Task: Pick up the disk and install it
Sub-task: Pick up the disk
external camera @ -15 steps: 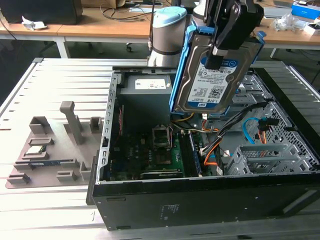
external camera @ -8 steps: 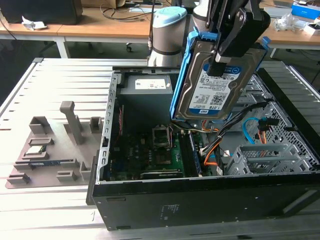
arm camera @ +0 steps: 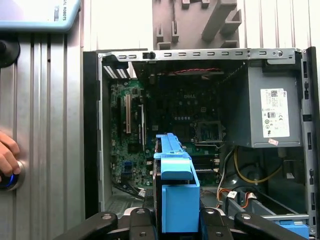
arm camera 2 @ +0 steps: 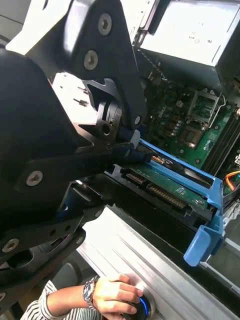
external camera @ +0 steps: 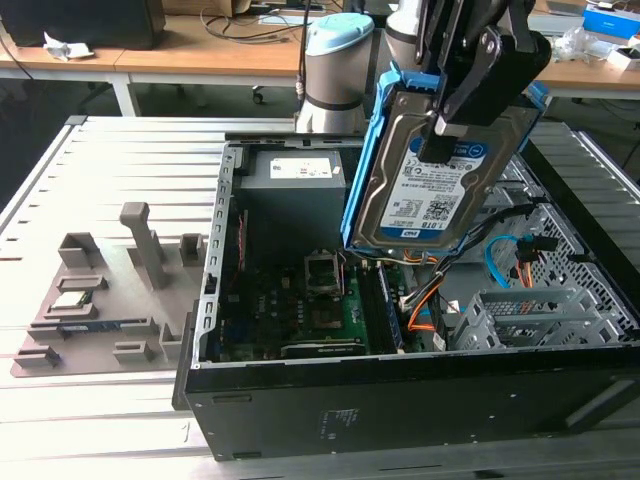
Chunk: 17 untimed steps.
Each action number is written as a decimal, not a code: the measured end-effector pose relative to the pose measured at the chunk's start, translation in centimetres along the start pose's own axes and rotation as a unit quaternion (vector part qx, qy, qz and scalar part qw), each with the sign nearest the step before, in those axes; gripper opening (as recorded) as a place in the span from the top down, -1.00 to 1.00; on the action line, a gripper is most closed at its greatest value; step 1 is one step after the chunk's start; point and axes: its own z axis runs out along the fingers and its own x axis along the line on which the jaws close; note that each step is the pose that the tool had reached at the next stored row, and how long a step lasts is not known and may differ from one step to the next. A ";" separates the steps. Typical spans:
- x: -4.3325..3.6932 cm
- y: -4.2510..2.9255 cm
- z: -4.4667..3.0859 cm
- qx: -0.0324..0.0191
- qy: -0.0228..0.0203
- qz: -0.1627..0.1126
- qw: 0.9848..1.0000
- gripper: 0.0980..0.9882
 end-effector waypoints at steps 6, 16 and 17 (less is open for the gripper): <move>1.45 -0.04 0.08 0.000 0.000 0.000 1.000 0.41; 3.69 -0.09 0.16 0.000 0.000 0.000 1.000 0.41; 3.70 -0.09 0.16 0.000 0.000 0.000 1.000 0.41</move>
